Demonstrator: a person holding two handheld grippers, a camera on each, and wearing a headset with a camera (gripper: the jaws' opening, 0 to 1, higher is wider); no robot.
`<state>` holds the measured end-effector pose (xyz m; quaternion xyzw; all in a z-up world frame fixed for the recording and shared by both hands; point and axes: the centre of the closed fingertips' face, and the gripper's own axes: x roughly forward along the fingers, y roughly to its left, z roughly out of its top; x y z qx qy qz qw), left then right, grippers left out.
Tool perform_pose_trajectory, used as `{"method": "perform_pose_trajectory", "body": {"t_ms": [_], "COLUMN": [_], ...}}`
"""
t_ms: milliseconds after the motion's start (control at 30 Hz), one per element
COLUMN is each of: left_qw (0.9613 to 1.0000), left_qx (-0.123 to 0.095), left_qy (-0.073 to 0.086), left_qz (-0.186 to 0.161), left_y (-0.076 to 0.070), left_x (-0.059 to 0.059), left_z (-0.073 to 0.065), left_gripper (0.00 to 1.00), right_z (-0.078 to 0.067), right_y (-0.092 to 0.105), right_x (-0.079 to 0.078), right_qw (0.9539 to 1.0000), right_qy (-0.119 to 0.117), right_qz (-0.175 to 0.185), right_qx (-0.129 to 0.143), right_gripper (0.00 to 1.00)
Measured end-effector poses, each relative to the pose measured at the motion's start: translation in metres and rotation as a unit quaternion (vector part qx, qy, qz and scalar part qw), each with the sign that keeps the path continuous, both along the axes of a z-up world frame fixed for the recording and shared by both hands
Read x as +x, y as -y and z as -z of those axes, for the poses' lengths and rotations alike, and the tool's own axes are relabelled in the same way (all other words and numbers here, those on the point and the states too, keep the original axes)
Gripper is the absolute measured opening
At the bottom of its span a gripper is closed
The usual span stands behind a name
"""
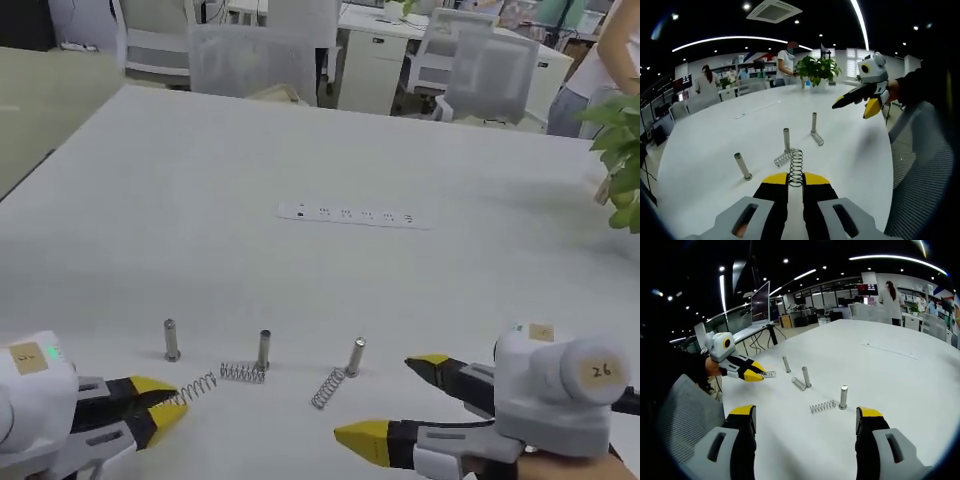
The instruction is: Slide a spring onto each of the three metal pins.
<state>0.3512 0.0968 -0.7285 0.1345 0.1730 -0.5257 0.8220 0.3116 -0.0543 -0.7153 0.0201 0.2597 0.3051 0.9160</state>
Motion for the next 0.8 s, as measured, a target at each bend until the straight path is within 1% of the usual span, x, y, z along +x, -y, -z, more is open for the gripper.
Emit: {"method": "perform_pose_trajectory", "body": {"t_ms": [100,200,367,533,633,800], "left_qw": [0.9998,0.9993,0.9983,0.9970,0.9961,0.9947], "left_qx": [-0.005,-0.008,-0.009,-0.009,-0.008,-0.006], "left_qy": [0.008,0.014,0.017,0.020,0.023,0.028], "left_qz": [0.018,0.033,0.055,0.075,0.085,0.099], "left_y": [0.009,0.016,0.021,0.025,0.029,0.034], "left_x": [-0.008,-0.013,-0.020,-0.028,-0.033,-0.039], "left_z": [-0.009,-0.015,-0.019,-0.023,-0.027,-0.030], "left_gripper": [0.03,0.03,0.03,0.03,0.03,0.03], "right_z": [-0.001,-0.003,-0.005,-0.013,-0.014,-0.015], "right_y": [-0.002,-0.005,-0.007,-0.015,-0.020,-0.024], "right_x": [-0.001,-0.003,-0.005,-0.009,-0.012,-0.014], "right_qw": [1.0000,0.9999,0.9998,0.9993,0.9988,0.9983], "right_qy": [0.000,0.002,0.005,0.013,0.013,0.011], "right_qz": [-0.005,-0.010,-0.018,-0.035,-0.047,-0.057], "right_qx": [0.000,0.000,-0.001,0.006,0.007,0.010], "right_gripper": [0.81,0.80,0.79,0.76,0.73,0.71]}}
